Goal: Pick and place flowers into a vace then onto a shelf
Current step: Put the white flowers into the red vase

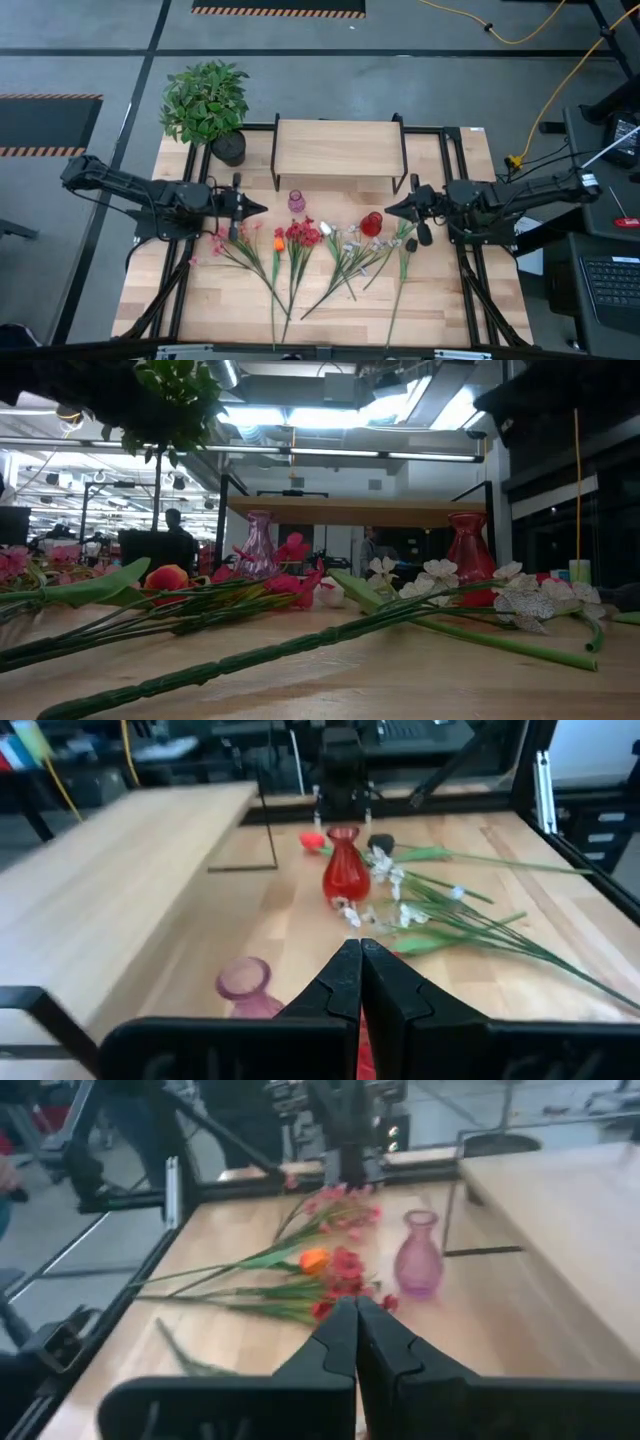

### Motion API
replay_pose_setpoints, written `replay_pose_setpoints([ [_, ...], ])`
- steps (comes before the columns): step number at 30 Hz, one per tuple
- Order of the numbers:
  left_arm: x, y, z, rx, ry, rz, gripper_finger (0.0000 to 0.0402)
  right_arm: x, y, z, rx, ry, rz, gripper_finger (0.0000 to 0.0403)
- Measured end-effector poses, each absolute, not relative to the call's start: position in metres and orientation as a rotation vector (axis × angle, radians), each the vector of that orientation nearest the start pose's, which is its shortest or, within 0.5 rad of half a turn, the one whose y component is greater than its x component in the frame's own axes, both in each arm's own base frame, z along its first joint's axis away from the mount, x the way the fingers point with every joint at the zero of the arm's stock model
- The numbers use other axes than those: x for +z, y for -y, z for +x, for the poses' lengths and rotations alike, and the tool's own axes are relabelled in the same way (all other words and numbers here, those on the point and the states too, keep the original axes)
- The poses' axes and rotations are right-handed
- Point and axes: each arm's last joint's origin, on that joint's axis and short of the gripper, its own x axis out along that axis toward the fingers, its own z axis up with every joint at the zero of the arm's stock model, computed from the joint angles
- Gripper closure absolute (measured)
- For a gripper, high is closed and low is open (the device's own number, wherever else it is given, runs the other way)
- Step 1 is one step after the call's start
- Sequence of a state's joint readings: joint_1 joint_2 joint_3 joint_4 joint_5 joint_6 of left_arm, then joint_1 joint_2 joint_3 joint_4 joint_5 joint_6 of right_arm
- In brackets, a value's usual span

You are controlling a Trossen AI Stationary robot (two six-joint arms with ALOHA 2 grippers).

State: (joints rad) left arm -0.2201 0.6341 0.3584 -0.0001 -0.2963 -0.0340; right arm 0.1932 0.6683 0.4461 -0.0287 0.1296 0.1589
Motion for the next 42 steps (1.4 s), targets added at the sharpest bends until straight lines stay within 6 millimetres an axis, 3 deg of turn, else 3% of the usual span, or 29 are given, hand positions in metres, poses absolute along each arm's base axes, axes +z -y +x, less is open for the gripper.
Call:
replay_pose_setpoints([
  [6,0.219,0.038,0.164,0.093,-0.407,-0.026,0.0399,0.252,-0.049,0.159,0.048,-0.304,0.112,0.0403],
  [16,0.226,0.067,0.188,0.016,-0.500,-0.026,0.0400,0.234,-0.087,0.163,0.079,-0.367,0.069,0.0403],
  [26,0.230,0.081,0.193,-0.008,-0.509,0.005,0.0401,0.228,-0.119,0.173,0.131,-0.316,0.061,0.0403],
  [31,0.230,0.080,0.193,0.028,-0.501,0.016,0.0396,0.242,-0.139,0.193,0.125,-0.349,0.054,0.0403],
  [42,0.230,0.079,0.193,0.053,-0.498,0.024,0.0398,0.263,-0.175,0.237,0.064,-0.620,-0.080,0.0394],
])
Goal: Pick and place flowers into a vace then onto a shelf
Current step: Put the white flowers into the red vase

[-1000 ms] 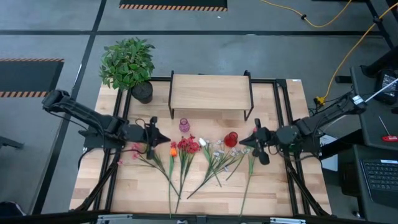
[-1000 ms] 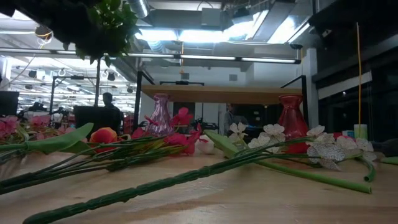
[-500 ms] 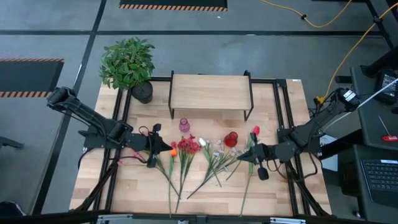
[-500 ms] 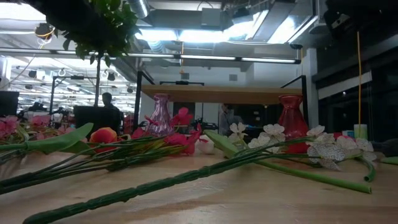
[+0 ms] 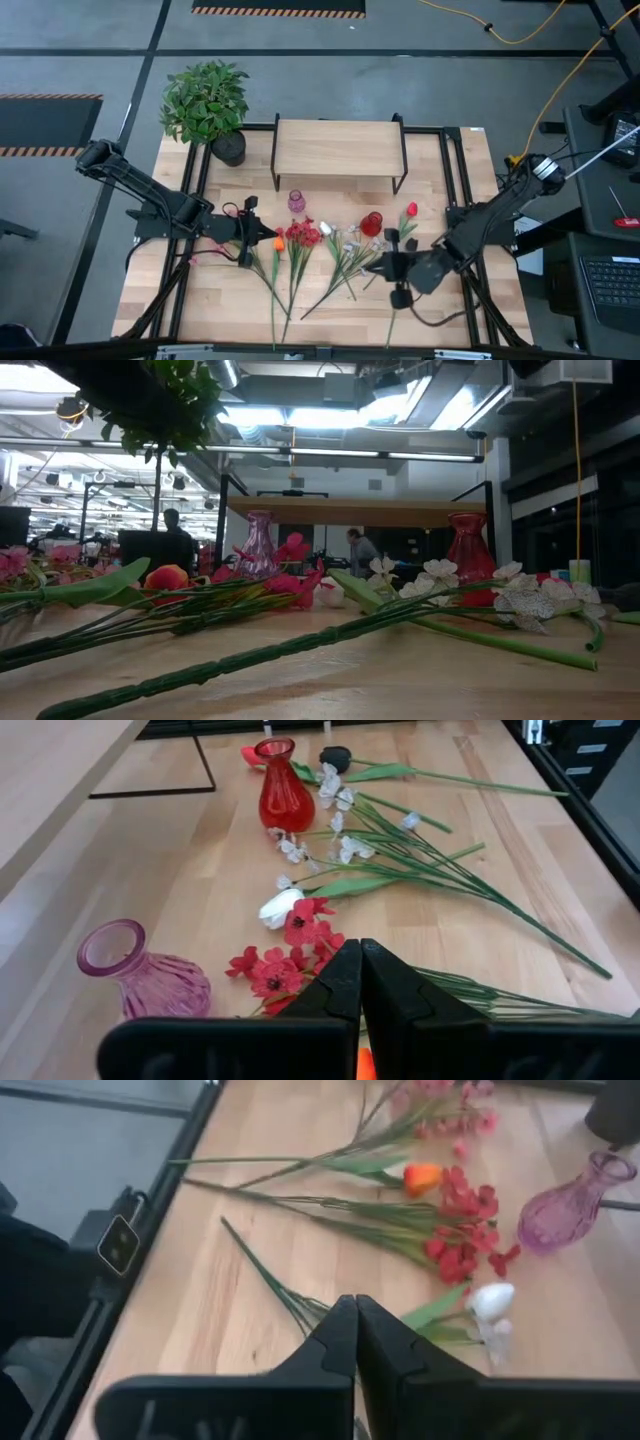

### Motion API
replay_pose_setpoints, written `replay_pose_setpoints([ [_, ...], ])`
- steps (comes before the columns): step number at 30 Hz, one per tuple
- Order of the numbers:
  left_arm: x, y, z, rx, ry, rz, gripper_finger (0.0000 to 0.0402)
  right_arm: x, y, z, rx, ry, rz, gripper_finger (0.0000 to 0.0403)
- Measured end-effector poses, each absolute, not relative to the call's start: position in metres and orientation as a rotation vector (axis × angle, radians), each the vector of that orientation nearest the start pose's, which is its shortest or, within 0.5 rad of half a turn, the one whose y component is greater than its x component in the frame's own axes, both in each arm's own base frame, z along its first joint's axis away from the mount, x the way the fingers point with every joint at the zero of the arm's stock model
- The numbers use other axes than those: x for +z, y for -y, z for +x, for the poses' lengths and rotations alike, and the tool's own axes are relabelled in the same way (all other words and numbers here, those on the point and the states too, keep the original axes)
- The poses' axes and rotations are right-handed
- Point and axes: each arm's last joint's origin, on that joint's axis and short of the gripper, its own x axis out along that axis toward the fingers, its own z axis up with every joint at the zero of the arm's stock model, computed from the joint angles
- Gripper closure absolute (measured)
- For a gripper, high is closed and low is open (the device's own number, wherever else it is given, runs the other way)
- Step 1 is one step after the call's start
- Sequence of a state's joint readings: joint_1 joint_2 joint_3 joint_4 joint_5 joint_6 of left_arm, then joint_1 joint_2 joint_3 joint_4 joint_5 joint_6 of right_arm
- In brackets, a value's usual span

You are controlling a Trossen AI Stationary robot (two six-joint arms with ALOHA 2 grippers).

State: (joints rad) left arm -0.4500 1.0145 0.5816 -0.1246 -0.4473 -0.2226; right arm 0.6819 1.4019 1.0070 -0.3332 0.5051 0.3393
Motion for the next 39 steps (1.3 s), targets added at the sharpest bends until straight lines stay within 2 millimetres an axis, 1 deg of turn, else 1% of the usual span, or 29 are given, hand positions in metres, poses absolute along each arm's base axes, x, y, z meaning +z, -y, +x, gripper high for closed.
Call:
replay_pose_setpoints([
  [5,0.230,0.079,0.192,0.053,-0.501,0.025,0.0394,0.269,-0.192,0.257,0.111,-0.690,-0.134,0.0394],
  [10,0.230,0.079,0.192,0.058,-0.499,0.026,0.0398,0.274,-0.206,0.273,0.101,-0.766,-0.183,0.0399],
  [15,0.230,0.079,0.192,0.058,-0.499,0.026,0.0399,0.271,-0.219,0.290,0.105,-0.773,-0.190,0.0394],
  [20,0.230,0.079,0.192,0.058,-0.499,0.026,0.0394,0.259,-0.224,0.296,0.151,-0.794,-0.325,0.0400],
  [23,0.230,0.079,0.192,0.058,-0.499,0.026,0.0394,0.254,-0.225,0.299,0.167,-0.802,-0.380,0.0397],
  [27,0.230,0.079,0.192,0.058,-0.500,0.026,0.0396,0.250,-0.219,0.305,0.147,-0.828,-0.344,0.0393],
  [34,0.229,0.079,0.192,0.058,-0.502,0.027,0.0394,0.248,-0.206,0.315,0.206,-0.875,-0.283,0.0396],
  [39,0.229,0.079,0.192,0.058,-0.504,0.028,0.0397,0.244,-0.197,0.321,0.201,-0.886,-0.331,0.0380],
])
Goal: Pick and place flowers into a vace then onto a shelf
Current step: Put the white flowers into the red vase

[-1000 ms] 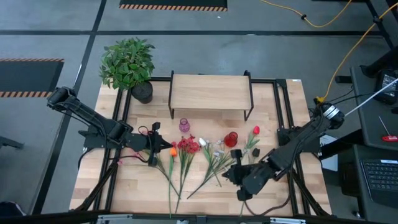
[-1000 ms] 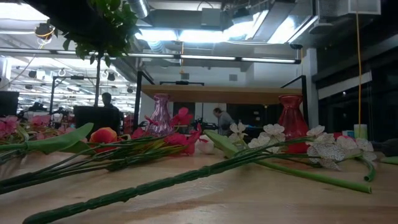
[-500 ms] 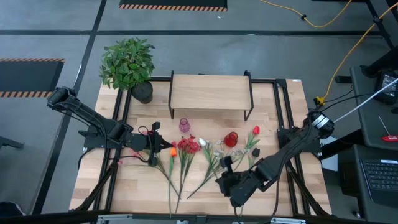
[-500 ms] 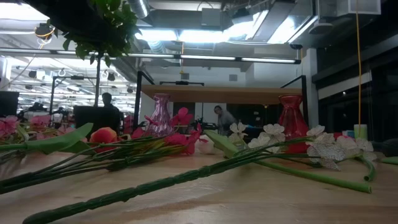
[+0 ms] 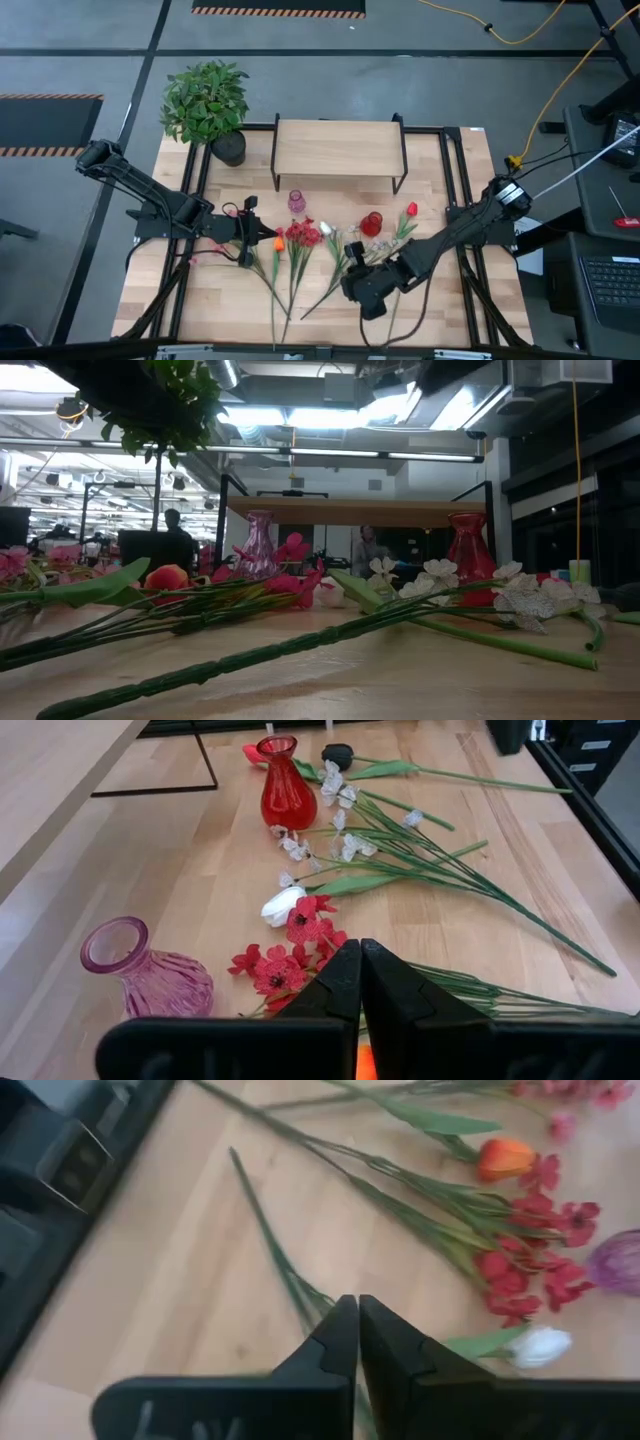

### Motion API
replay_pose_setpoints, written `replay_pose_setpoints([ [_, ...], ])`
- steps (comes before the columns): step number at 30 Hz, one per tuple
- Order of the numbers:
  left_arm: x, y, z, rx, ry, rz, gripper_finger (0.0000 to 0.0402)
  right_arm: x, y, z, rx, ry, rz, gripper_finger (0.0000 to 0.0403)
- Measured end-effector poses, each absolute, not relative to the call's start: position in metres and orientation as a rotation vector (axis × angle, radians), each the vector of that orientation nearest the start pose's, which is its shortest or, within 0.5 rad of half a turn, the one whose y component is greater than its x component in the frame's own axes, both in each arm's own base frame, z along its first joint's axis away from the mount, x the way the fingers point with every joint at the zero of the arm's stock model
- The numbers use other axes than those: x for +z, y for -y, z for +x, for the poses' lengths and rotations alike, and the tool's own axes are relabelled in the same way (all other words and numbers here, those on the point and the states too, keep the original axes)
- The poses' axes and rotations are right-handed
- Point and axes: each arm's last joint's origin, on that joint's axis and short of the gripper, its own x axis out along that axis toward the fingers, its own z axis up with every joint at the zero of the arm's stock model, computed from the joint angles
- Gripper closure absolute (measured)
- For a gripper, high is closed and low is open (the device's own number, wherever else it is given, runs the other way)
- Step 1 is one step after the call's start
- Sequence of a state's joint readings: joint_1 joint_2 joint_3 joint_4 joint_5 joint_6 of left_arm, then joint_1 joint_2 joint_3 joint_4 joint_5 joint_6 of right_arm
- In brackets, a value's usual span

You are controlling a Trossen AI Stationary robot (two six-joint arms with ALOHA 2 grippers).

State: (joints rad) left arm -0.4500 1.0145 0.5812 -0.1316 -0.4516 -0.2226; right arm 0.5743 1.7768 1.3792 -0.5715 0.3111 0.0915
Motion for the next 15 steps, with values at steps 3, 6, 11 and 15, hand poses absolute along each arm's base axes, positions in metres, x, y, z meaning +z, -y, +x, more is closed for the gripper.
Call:
replay_pose_setpoints([
  [3,0.229,0.079,0.192,0.058,-0.504,0.029,0.0397,0.240,-0.196,0.324,0.212,-0.881,-0.355,0.0364],
  [6,0.229,0.079,0.192,0.058,-0.508,0.030,0.0395,0.236,-0.195,0.327,0.214,-0.881,-0.371,0.0340],
  [11,0.228,0.079,0.192,0.059,-0.513,0.033,0.0394,0.229,-0.199,0.334,0.234,-0.853,-0.400,0.0295],
  [15,0.228,0.079,0.192,0.059,-0.512,0.032,0.0396,0.213,-0.203,0.340,0.239,-0.875,-0.420,0.0261],
])
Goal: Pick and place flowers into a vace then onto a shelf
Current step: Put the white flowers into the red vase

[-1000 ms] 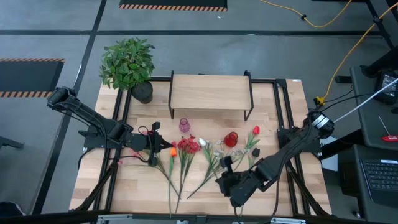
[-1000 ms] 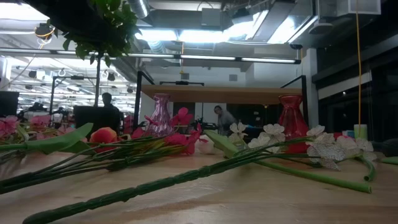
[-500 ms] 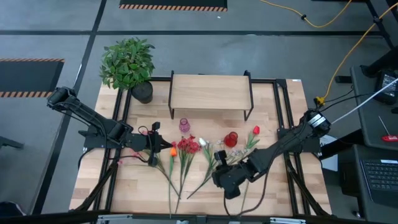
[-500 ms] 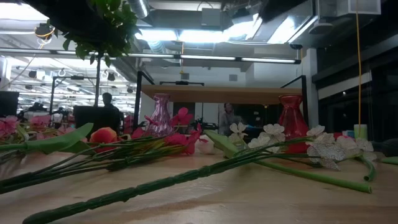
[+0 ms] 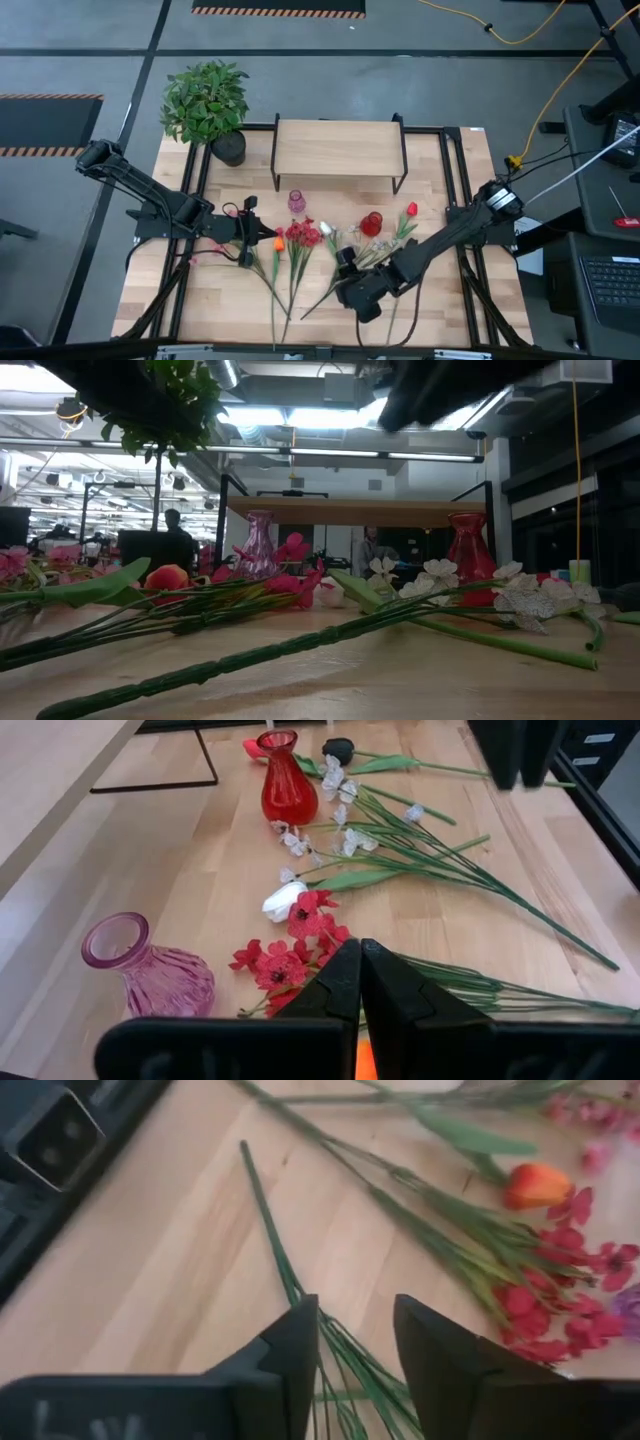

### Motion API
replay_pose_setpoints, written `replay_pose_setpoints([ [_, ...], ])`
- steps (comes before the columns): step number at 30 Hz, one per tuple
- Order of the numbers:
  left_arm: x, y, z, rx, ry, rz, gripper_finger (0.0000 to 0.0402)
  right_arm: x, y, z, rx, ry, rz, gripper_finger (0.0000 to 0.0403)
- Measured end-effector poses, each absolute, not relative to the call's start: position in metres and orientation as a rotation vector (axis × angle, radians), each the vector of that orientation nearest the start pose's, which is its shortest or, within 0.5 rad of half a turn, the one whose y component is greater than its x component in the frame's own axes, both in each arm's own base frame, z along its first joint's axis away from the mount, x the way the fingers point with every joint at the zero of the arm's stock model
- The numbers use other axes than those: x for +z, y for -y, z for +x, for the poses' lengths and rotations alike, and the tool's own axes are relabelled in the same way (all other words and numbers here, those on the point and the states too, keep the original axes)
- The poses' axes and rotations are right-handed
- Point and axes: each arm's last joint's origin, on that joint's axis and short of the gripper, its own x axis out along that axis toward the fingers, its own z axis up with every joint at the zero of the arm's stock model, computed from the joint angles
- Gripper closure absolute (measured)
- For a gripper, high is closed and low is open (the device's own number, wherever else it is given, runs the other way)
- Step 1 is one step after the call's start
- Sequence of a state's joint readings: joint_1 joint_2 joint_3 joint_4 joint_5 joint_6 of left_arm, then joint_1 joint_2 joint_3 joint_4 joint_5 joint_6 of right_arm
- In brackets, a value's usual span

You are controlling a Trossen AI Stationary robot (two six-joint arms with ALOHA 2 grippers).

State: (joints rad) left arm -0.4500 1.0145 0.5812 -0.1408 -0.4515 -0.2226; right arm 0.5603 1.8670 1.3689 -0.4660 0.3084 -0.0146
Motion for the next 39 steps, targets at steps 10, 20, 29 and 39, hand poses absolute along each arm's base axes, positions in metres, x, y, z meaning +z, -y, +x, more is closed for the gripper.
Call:
replay_pose_setpoints([
  [10,0.228,0.079,0.192,0.058,-0.511,0.032,0.0397,0.178,-0.206,0.348,0.241,-0.964,-0.423,0.0221],
  [20,0.228,0.079,0.192,0.059,-0.511,0.032,0.0394,0.158,-0.201,0.355,0.233,-1.026,-0.402,0.0224],
  [29,0.228,0.079,0.192,0.056,-0.512,0.032,0.0394,0.149,-0.203,0.359,0.273,-1.004,-0.456,0.0228],
  [39,0.228,0.079,0.192,0.058,-0.512,0.032,0.0397,0.137,-0.200,0.363,0.271,-1.025,-0.471,0.0228],
])
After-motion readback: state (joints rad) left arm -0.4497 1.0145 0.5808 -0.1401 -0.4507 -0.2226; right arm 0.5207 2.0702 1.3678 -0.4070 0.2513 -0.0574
